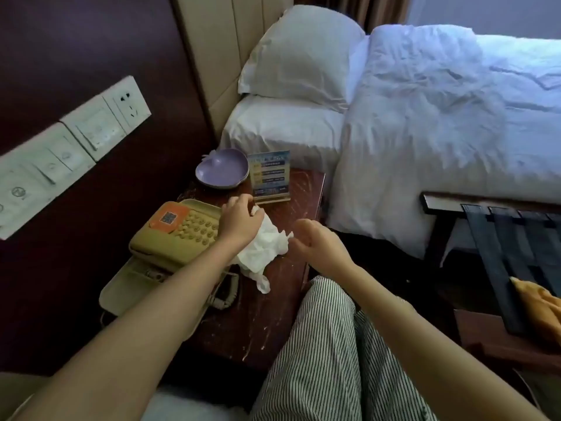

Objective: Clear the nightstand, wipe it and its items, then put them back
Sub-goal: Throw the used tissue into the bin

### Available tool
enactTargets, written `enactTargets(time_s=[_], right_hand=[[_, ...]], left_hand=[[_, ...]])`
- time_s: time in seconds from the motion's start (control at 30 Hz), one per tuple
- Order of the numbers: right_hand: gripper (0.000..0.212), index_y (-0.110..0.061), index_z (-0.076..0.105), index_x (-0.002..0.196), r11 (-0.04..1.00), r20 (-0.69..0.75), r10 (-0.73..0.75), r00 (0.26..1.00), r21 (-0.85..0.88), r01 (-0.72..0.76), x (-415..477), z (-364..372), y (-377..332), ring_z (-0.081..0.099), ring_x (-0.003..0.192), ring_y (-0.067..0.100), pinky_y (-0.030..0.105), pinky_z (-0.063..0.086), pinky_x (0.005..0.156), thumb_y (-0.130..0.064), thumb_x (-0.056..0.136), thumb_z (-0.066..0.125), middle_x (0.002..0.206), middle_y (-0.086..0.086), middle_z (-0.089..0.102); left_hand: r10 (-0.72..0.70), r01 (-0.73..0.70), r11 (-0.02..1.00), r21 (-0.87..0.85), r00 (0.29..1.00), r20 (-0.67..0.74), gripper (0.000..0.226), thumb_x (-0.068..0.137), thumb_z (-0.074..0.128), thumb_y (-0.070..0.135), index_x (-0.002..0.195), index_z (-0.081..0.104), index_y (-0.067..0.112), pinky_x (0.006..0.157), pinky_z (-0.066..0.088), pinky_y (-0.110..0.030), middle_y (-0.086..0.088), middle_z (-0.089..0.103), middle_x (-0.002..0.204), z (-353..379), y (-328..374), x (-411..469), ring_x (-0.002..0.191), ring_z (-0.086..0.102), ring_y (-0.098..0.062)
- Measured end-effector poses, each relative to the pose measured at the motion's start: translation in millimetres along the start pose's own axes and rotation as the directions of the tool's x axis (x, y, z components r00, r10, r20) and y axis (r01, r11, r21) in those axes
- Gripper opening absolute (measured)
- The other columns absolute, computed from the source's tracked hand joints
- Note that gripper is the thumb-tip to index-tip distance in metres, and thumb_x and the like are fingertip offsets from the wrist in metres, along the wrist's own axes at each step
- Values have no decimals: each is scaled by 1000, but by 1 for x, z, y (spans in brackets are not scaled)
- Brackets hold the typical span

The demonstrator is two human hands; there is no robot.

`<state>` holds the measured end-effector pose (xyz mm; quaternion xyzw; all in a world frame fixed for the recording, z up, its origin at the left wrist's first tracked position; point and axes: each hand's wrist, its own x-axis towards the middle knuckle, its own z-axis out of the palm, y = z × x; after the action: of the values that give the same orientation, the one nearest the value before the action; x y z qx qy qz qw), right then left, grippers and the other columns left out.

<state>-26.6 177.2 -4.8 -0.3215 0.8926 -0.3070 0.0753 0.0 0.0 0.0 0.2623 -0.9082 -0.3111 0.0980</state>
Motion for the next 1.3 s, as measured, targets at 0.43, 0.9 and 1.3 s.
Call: enactTargets(time_s=[0.43,0.9,1.3], right_hand=[[104,-18,2,150,968,298,245,923,-25,-248,27,87,-6,12,141,26,42,14,110,-65,77,59,156,7,9],[40,-18,50,124,937,-16,310,951,177,-303,25,114,21,43,121,17,27,18,96,-19,85,58,120,-4,56],[13,-22,56,87,692,-48,394,918,672,-262,21,82,27,56,66,-4,22,48,62,-11,87,63,74,-10,60]], left_hand=[[-129,47,960,276,950,285,55,88,54,25,139,36,20,100,37,-37,-10,48,133,56,-26,31,126,36,-27],[-95,142,983,-119,939,330,12,90,52,25,87,54,14,62,41,-28,1,56,73,57,-29,-14,74,55,-17],[-242,397,799,-451,900,363,64,91,51,41,144,26,17,96,44,-33,-2,42,136,48,-29,-53,120,46,-17]])
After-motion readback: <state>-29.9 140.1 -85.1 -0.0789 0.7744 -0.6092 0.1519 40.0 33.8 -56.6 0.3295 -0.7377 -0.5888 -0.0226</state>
